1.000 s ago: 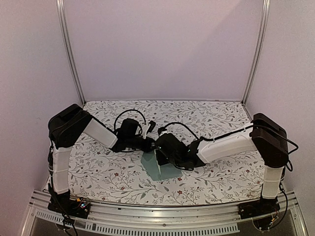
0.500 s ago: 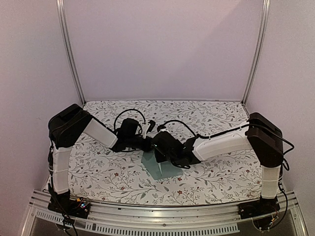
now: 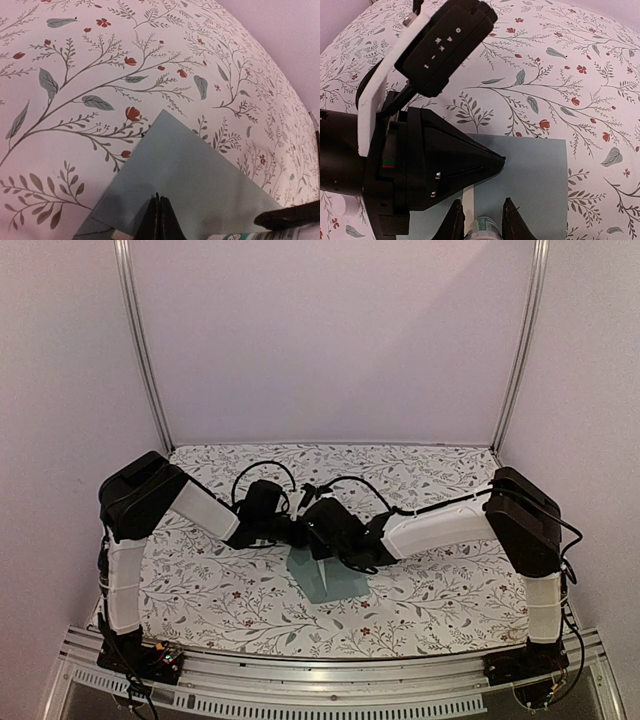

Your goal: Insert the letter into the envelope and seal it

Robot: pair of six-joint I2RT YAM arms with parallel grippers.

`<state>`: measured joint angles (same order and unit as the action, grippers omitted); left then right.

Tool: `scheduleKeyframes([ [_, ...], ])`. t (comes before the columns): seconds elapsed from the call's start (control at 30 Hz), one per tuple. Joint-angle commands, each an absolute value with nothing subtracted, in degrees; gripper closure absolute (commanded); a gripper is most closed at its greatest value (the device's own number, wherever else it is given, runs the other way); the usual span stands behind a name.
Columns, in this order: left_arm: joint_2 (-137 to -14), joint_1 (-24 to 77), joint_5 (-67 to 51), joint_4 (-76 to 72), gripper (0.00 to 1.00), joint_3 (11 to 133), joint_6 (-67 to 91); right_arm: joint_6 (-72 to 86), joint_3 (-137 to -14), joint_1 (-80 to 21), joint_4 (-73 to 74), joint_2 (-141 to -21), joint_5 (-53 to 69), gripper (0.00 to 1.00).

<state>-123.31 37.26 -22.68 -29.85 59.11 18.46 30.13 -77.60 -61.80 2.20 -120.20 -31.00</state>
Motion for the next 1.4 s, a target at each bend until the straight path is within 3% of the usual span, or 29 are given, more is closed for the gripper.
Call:
scheduleKeyframes([
  [0.0, -126.9, 36.2, -20.1, -23.6, 1.0, 58.6, 17.7, 30.7, -74.2, -61.3, 4.9, -121.2, -29.7, 1.0],
  [0.5, -127.0, 36.1, -19.1, -23.1, 1.0, 58.7, 17.7, 34.9, -68.0, -67.2, 9.0, -114.8, -31.2, 1.0],
  [0.7, -127.0, 36.1, -19.5, -23.2, 1.0, 58.8, 17.6, 32.7, -73.0, -65.1, 11.6, -117.9, -35.4, 1.0],
  [1.37, -127.5, 36.3, -20.0, -22.9, 1.0, 59.3, 17.3, 24.7, -75.5, -60.0, 0.5, -122.7, -29.4, 1.0],
])
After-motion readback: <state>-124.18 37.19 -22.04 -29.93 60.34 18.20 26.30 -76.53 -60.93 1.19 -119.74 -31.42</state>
